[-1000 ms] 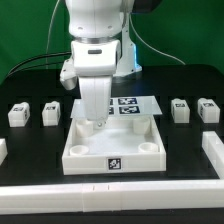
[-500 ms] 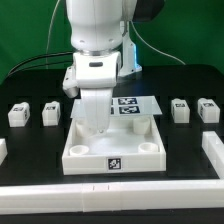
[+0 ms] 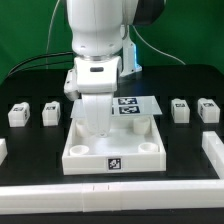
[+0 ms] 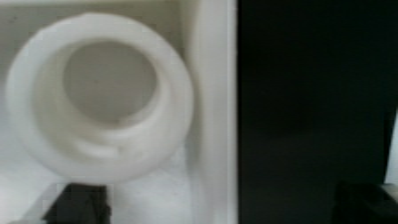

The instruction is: Assemble one leg

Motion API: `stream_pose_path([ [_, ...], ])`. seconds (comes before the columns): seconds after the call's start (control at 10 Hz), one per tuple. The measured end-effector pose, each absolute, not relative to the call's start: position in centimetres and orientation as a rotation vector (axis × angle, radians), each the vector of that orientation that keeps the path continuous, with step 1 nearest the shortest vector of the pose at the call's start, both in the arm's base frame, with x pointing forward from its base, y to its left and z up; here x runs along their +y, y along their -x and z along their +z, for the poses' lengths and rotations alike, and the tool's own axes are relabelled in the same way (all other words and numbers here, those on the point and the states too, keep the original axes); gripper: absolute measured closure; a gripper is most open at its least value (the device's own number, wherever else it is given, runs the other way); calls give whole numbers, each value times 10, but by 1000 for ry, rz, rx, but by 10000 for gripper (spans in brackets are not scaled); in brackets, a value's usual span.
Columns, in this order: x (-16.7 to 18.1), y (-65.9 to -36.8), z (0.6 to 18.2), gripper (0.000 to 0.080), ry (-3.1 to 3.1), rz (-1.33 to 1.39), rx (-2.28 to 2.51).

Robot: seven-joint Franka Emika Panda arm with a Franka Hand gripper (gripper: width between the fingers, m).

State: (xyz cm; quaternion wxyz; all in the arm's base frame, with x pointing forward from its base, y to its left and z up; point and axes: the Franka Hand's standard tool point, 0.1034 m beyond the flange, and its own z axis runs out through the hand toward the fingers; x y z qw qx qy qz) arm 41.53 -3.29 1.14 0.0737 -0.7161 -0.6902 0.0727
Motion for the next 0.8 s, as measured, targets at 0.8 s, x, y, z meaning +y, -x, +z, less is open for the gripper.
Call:
stream_pose_path([
  [0.8,-33,-418,13,721,2157,208,-2077],
])
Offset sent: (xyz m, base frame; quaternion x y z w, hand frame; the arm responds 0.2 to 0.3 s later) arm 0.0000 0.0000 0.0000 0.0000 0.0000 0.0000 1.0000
